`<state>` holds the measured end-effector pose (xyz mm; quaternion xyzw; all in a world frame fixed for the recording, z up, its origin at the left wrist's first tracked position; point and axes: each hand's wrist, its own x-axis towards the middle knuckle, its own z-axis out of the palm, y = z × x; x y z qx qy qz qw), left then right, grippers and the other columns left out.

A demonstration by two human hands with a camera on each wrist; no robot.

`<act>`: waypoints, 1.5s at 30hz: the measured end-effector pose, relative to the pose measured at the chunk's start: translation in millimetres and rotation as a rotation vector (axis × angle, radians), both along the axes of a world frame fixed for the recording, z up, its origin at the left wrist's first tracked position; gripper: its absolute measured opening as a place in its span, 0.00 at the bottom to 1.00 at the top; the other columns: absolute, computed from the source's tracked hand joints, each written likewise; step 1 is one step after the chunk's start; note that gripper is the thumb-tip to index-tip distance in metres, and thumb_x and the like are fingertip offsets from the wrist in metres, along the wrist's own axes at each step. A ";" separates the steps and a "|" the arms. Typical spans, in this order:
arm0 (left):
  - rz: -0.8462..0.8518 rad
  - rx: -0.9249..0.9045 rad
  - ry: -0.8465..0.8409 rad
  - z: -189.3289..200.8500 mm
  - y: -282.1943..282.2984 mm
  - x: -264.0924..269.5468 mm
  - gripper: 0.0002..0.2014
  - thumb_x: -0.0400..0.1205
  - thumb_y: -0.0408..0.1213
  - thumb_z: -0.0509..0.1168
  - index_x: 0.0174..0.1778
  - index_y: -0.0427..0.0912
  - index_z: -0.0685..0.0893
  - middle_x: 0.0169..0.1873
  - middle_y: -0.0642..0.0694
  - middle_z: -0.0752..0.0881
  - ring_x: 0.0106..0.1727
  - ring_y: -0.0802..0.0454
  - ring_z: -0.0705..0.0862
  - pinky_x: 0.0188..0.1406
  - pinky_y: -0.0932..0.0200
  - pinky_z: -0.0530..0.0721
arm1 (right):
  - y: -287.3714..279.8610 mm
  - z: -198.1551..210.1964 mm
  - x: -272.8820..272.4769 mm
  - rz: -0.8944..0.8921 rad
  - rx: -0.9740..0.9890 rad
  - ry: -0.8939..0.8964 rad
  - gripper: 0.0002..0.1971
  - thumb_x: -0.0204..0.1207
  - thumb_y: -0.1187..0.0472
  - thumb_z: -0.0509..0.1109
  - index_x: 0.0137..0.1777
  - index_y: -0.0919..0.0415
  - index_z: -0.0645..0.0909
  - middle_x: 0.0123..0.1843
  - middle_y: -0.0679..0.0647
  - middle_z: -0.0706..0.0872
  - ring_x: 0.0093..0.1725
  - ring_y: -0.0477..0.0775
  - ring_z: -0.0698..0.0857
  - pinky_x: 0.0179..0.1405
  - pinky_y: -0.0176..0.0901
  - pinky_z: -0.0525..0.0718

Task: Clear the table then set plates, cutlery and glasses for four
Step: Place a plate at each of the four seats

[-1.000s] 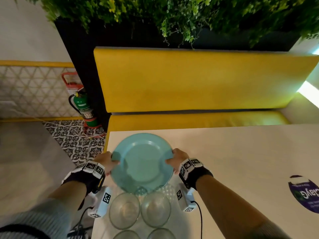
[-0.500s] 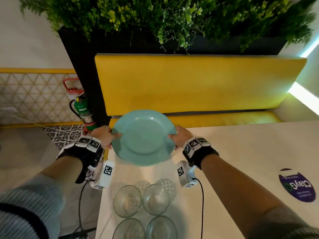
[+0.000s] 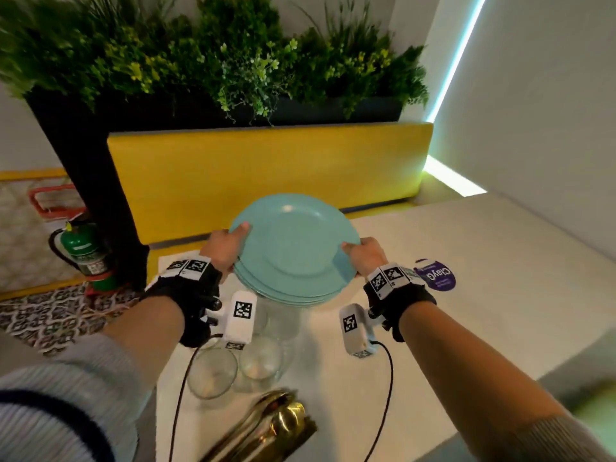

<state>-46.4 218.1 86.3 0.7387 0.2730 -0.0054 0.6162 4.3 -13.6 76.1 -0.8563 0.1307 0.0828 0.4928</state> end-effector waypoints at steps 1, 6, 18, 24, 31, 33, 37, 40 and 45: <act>-0.024 -0.029 -0.023 -3.2 -15.9 -3.8 0.26 0.82 0.55 0.60 0.55 0.30 0.80 0.57 0.39 0.85 0.48 0.42 0.85 0.44 0.53 0.81 | -15.5 -0.9 -10.9 -0.048 -0.002 0.007 0.18 0.76 0.59 0.68 0.61 0.70 0.80 0.55 0.65 0.86 0.57 0.66 0.86 0.56 0.56 0.86; -0.121 0.002 0.047 -23.8 -84.8 -17.0 0.34 0.82 0.59 0.52 0.61 0.28 0.80 0.60 0.31 0.85 0.58 0.34 0.85 0.59 0.45 0.83 | -91.6 4.3 -71.1 -0.151 -0.210 0.078 0.19 0.85 0.61 0.55 0.72 0.69 0.72 0.69 0.63 0.80 0.69 0.63 0.80 0.67 0.48 0.75; -0.175 0.101 0.068 -52.5 -208.0 29.4 0.27 0.83 0.50 0.52 0.65 0.29 0.76 0.62 0.28 0.82 0.61 0.30 0.82 0.63 0.38 0.81 | -255.0 -20.6 -76.9 -0.468 -0.215 0.139 0.20 0.81 0.60 0.62 0.71 0.67 0.73 0.70 0.64 0.80 0.71 0.63 0.78 0.63 0.43 0.78; -0.068 0.123 0.050 -48.9 -251.1 81.8 0.25 0.86 0.47 0.52 0.70 0.30 0.71 0.66 0.27 0.79 0.64 0.30 0.80 0.65 0.40 0.79 | -331.9 -41.4 -37.5 -0.799 0.321 0.099 0.22 0.84 0.63 0.58 0.75 0.72 0.66 0.73 0.66 0.74 0.72 0.65 0.76 0.53 0.35 0.83; 0.037 0.195 0.043 -64.0 -283.3 144.7 0.23 0.87 0.44 0.51 0.70 0.29 0.72 0.65 0.26 0.79 0.64 0.29 0.80 0.60 0.43 0.78 | -400.0 -79.8 1.7 -0.958 0.532 0.108 0.21 0.84 0.69 0.53 0.76 0.71 0.64 0.73 0.71 0.72 0.71 0.71 0.75 0.68 0.63 0.77; 0.047 0.210 0.052 -69.0 -290.9 155.8 0.23 0.87 0.44 0.51 0.70 0.30 0.72 0.65 0.26 0.79 0.64 0.29 0.80 0.59 0.43 0.78 | -412.1 -89.4 6.9 -0.896 0.542 0.134 0.22 0.86 0.66 0.51 0.80 0.68 0.59 0.79 0.65 0.66 0.75 0.67 0.71 0.73 0.62 0.71; 0.079 0.197 0.078 -79.5 -304.3 171.3 0.23 0.87 0.45 0.51 0.71 0.32 0.70 0.66 0.27 0.78 0.65 0.30 0.79 0.62 0.43 0.78 | -432.6 -114.4 17.3 -0.897 0.571 0.194 0.22 0.86 0.64 0.51 0.79 0.66 0.59 0.79 0.63 0.66 0.75 0.66 0.71 0.73 0.60 0.73; 0.082 0.192 0.086 -87.4 -311.5 179.5 0.23 0.86 0.46 0.51 0.71 0.32 0.71 0.65 0.27 0.79 0.64 0.30 0.80 0.63 0.41 0.80 | -444.8 -132.6 23.3 -0.980 0.542 0.232 0.19 0.83 0.65 0.56 0.73 0.69 0.68 0.70 0.70 0.77 0.66 0.71 0.80 0.62 0.63 0.82; 0.069 0.168 0.085 -95.1 -322.9 188.9 0.23 0.86 0.47 0.52 0.70 0.34 0.72 0.64 0.28 0.80 0.63 0.30 0.81 0.62 0.41 0.81 | -454.1 -143.8 25.2 -0.912 0.445 0.260 0.21 0.85 0.62 0.56 0.76 0.67 0.64 0.76 0.64 0.71 0.70 0.66 0.76 0.54 0.44 0.84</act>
